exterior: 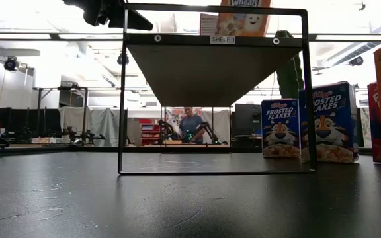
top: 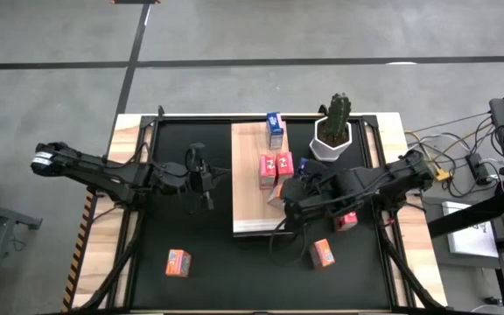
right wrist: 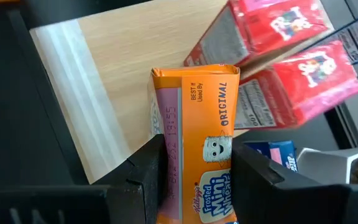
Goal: Stack cereal on shelf
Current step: Put the right orange cereal box on the shelf
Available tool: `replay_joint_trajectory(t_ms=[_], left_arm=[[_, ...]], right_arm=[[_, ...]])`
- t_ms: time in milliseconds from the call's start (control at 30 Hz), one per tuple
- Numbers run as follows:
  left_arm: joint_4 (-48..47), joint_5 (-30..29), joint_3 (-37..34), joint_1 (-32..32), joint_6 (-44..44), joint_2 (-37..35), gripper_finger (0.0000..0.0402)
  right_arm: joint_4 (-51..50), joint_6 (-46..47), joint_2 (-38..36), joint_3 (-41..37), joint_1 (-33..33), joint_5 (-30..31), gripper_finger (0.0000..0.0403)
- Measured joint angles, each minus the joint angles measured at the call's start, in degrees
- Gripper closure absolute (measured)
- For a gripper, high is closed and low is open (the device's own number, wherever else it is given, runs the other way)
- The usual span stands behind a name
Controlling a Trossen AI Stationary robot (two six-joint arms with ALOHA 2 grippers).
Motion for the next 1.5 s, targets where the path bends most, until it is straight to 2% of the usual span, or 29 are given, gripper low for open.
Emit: replay_joint_trajectory(t_ms=[233, 533, 700, 1067, 1233, 1367, 1500], left_arm=[[0.04, -0.01, 0.00, -0.02, -0.02, 0.00, 0.0402], [0.04, -0.01, 0.00, -0.02, -0.17, 0.00, 0.0402], [0.07, 0.00, 0.00, -0.02, -0.18, 0.00, 0.0402], [0.09, 0.41, 0.00, -0.02, -0.20, 0.00, 0.0402], [1.69, 6.59, -0.02, -0.07, -0.21, 0.00, 0.0402], [4.62, 10.78, -0.02, -0.51, -0.95, 0.00, 0.0402], [5.55, 12.20, -0.02, -2.08, -3.09, 0.00, 0.0402]], right_arm=[[-0.18, -0.21, 1.97, 0.38, 0.02, -0.07, 0.0262], [0.09, -0.01, 1.89, 0.38, -0.11, 0.03, 0.0197], [0.13, -0.17, 1.86, 0.36, -0.16, 0.08, 0.0180], [0.05, -2.72, 1.48, 4.97, -0.14, 0.09, 0.0179], [-0.24, -6.93, 0.37, 7.78, -0.09, 0.01, 0.0182], [-0.49, -12.07, -2.46, 7.25, 0.17, -0.06, 0.0200], [-0.09, -15.40, -7.27, 2.93, 0.19, 0.04, 0.0239]])
